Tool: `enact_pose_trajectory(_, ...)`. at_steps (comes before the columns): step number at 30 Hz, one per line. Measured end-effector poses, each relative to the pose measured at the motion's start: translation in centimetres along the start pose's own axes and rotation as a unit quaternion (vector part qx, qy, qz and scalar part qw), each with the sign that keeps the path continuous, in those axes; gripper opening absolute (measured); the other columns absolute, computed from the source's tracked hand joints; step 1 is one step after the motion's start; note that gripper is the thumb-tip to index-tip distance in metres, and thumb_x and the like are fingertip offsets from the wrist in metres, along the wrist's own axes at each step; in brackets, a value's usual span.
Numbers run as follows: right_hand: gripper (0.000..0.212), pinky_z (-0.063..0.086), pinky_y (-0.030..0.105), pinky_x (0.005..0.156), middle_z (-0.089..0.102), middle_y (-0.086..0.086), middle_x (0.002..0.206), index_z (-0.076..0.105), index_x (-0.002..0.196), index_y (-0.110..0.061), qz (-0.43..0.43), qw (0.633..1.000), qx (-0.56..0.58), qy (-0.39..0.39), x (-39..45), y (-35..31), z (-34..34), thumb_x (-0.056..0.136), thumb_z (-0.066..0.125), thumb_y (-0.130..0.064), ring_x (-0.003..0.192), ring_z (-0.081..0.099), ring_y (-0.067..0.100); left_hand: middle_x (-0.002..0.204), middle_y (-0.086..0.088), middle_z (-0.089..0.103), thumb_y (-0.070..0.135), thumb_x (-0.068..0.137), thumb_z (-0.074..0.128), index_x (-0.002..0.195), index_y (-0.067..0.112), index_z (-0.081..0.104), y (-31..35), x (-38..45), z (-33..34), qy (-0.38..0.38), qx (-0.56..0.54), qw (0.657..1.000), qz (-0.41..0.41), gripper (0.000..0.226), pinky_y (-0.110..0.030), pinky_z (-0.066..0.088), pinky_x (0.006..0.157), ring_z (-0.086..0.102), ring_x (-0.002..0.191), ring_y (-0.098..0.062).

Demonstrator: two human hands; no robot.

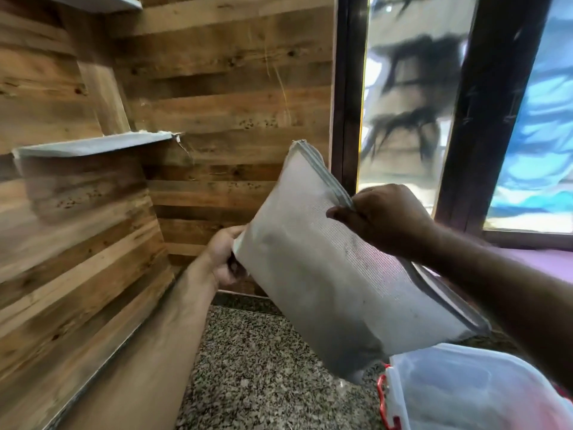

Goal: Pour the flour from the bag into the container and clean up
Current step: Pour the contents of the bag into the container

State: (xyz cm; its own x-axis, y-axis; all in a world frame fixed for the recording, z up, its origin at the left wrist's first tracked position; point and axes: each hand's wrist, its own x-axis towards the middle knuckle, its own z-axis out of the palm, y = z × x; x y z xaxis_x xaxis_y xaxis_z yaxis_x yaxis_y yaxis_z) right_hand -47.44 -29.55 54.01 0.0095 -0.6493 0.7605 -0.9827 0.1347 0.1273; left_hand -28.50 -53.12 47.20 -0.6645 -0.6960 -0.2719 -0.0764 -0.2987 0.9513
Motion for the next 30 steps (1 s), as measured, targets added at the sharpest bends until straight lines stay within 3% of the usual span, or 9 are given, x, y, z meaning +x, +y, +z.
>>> enact_pose_trajectory(4,0.063,0.024,0.026,0.048,0.025,-0.011,0.045,0.033,0.052,-0.026,0.054,0.997,0.063,0.008,-3.3,2.1,-0.5,0.099,0.048,-0.065,0.038,0.028,0.009,0.040,0.005,0.052,0.042,0.110,0.051,0.072,0.017,0.059,3.0,-3.1,2.0,0.016,-0.001,1.000,0.026,0.047,-0.012,0.032,0.031,0.038,0.022,-0.008)
enact_pose_trajectory(9,0.083,0.040,0.041,0.047,0.042,0.002,0.045,0.049,0.055,-0.010,0.124,0.978,0.167,0.010,-7.2,4.7,-0.1,0.095,0.044,-0.083,0.043,0.042,0.025,0.038,0.004,0.045,0.039,0.113,0.046,0.072,0.016,0.054,5.2,-5.8,5.4,-0.001,-0.012,0.997,0.080,0.047,-0.011,0.025,0.028,0.033,0.022,-0.007)
enact_pose_trajectory(13,0.080,0.037,0.038,0.048,0.040,-0.007,0.050,0.047,0.059,-0.014,0.165,0.962,0.216,-0.023,-9.3,5.8,-0.6,0.091,0.043,-0.087,0.047,0.037,0.009,0.035,0.005,0.036,0.039,0.114,0.043,0.066,0.018,0.047,6.0,-7.3,8.3,-0.007,0.006,0.996,0.091,0.053,-0.010,0.021,0.029,0.026,0.021,-0.007)
enact_pose_trajectory(16,0.061,0.028,0.022,0.048,0.036,-0.012,0.052,0.042,0.059,-0.023,0.166,0.953,0.248,-0.047,-11.1,6.5,-1.1,0.100,0.059,-0.063,0.048,0.038,0.009,0.035,0.005,0.036,0.040,0.114,0.043,0.068,0.018,0.050,6.0,-8.3,10.3,-0.003,0.009,0.996,0.089,0.052,-0.010,0.021,0.030,0.026,0.021,-0.007)
enact_pose_trajectory(19,0.054,0.029,0.026,0.051,0.039,-0.012,0.056,0.045,0.061,-0.016,0.166,0.941,0.283,-0.086,-12.8,7.5,-1.6,0.105,0.058,-0.046,0.049,0.038,0.007,0.035,0.006,0.037,0.041,0.114,0.043,0.063,0.019,0.048,5.6,-9.1,11.8,0.001,0.033,0.995,0.099,0.055,-0.013,0.020,0.033,0.028,0.024,-0.007)
enact_pose_trajectory(22,0.060,0.032,0.034,0.054,0.042,-0.009,0.057,0.049,0.063,-0.014,0.179,0.930,0.294,-0.131,-14.4,8.3,-1.9,0.104,0.051,-0.057,0.051,0.038,0.006,0.037,0.005,0.037,0.043,0.114,0.044,0.053,0.019,0.045,5.2,-10.0,13.4,0.008,0.074,0.993,0.096,0.065,-0.019,0.021,0.041,0.030,0.028,-0.009)
enact_pose_trajectory(25,0.074,0.046,0.044,0.061,0.063,0.012,0.068,0.064,0.075,-0.006,0.197,0.921,0.301,-0.150,-16.1,8.8,-2.1,0.099,0.044,-0.073,0.060,0.053,0.016,0.037,0.005,0.039,0.040,0.114,0.043,0.053,0.020,0.045,4.6,-11.1,15.2,0.017,0.099,0.990,0.099,0.064,-0.017,0.023,0.039,0.034,0.030,-0.010)
enact_pose_trajectory(27,0.077,0.055,0.045,0.071,0.074,0.014,0.081,0.072,0.083,-0.007,0.215,0.915,0.303,-0.155,-17.3,9.1,-2.3,0.095,0.041,-0.076,0.072,0.068,0.027,0.034,0.006,0.040,0.036,0.114,0.044,0.065,0.013,0.052,4.1,-12.3,16.6,0.021,0.107,0.989,0.103,0.055,-0.012,0.027,0.033,0.036,0.024,-0.008)
enact_pose_trajectory(30,0.073,0.059,0.047,0.079,0.079,0.010,0.088,0.076,0.088,-0.009,0.237,0.905,0.315,-0.160,-19.5,9.3,-2.4,0.099,0.047,-0.074,0.085,0.074,0.032,0.033,0.007,0.043,0.029,0.115,0.047,0.137,0.002,0.063,3.3,-13.7,18.6,0.034,0.111,0.986,0.121,0.039,-0.012,0.030,0.028,0.038,0.021,-0.005)
